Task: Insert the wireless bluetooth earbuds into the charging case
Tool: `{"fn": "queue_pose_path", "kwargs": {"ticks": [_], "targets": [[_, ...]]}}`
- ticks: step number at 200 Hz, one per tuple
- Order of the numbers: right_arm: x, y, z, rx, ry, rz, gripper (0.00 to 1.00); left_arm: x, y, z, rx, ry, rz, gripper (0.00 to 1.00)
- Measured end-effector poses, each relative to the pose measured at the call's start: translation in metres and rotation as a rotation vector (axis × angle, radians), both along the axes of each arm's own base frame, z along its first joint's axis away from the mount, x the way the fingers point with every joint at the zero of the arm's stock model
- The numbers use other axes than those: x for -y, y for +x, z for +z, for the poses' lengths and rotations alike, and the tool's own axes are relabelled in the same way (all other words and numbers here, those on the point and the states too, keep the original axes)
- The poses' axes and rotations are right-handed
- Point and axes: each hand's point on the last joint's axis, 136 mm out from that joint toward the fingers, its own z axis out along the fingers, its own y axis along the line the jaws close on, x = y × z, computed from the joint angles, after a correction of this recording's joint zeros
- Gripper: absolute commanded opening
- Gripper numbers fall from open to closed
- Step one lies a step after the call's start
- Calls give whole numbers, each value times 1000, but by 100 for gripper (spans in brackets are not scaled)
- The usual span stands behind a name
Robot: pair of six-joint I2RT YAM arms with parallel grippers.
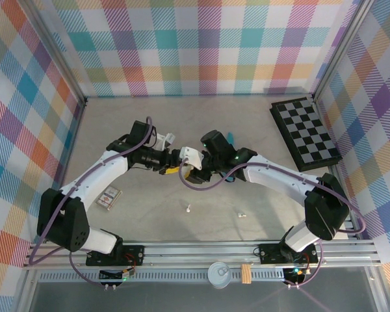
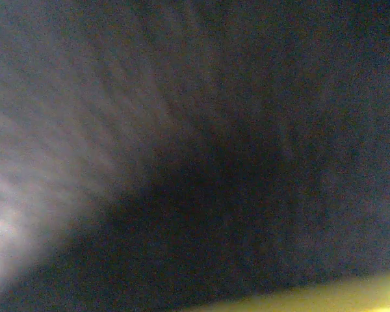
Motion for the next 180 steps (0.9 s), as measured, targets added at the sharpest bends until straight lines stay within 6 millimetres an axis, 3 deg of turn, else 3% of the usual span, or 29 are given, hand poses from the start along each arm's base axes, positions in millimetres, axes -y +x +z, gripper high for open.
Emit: {"fn": "queue_pose_path", "kwargs": {"ticks": [83, 101, 136, 180], "targets": [[-4, -5, 16, -10, 64, 6, 48, 9, -3, -2, -17, -33, -21, 20], [-4, -5, 16, -19, 68, 3, 51, 9, -2, -2, -8, -34, -23, 17], [-1, -3, 25, -20, 96, -19, 72, 9, 0, 6, 25, -55, -7, 14], [28, -8, 72, -48, 338, -58, 72, 6, 14, 36, 250, -132, 57, 14]]}}
